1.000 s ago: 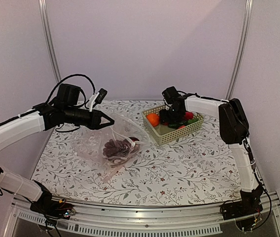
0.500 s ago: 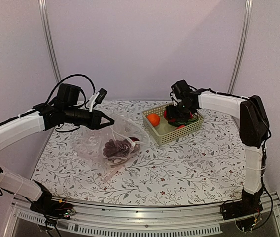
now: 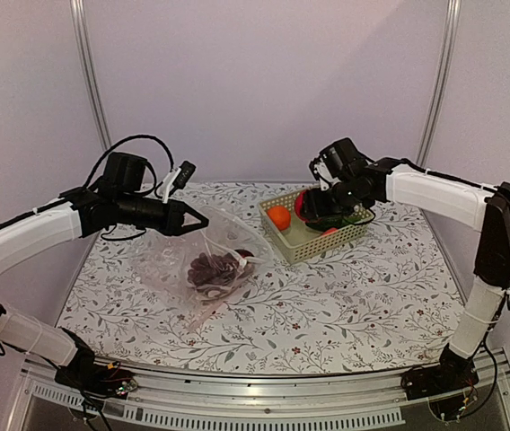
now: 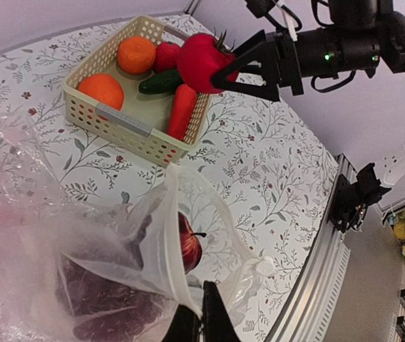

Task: Place the food in the zip-top bag and seal the zipper
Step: Pick up the fake vegetable from the bin, then place the fake vegetable in the zipper food storage bag.

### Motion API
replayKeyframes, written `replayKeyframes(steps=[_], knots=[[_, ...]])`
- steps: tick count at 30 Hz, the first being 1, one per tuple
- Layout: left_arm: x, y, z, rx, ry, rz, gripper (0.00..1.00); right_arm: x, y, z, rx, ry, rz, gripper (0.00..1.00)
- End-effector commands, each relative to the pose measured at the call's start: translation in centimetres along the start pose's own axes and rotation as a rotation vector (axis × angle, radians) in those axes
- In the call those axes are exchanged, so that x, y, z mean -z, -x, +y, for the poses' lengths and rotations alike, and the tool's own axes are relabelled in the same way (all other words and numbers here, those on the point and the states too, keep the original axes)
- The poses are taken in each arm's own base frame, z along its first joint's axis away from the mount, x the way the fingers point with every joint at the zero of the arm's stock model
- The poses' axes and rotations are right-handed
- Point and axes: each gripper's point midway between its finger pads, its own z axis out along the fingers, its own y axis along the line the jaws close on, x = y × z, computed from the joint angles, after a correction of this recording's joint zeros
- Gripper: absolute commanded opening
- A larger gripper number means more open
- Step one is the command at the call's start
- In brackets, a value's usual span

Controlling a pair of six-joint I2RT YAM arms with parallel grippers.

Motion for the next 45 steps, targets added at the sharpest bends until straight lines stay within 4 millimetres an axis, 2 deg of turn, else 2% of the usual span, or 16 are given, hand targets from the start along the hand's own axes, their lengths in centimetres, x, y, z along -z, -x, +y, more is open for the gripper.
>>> replayKeyframes(steps=[1, 7, 8, 17, 21, 27, 45], knots=[[-0.2, -0.2, -0.2, -0.002, -0.011, 0.004, 0.00, 2.9, -1.0, 2.3, 0.025, 0.046, -0.006, 0.65], [-0.1, -0.2, -0.2, -0.004, -0.009, 0.001, 0.00, 5.3, -1.7, 6.0, 0.054, 0.115, -0.020, 0.65], [-0.1, -0.2, -0.3, -0.003, -0.012, 0.002, 0.00, 5.9, -2.0, 7.3, 0.069, 0.140, -0.022, 0.65], [0.0, -0.1, -0.4, -0.006, -0.014, -0.001, 0.00, 7.4, -3.5, 13.1, 0.202, 0.272, -0.023, 0.65], [0.0, 0.0, -0.4, -0.007, -0.012, -0.004, 0.00, 7.2, -3.9, 15.0, 0.232, 0.341, -0.010, 0.65], [0.0, 0.0, -0.4, -0.007, -0.011, -0.004, 0.00, 6.1, -4.4, 16.8, 0.261, 0.385, 0.017, 0.66], [-0.1, -0.1, -0.4, -0.006, -0.013, 0.001, 0.00, 3.3, -4.9, 21.2, 0.308, 0.490, 0.061, 0.66]])
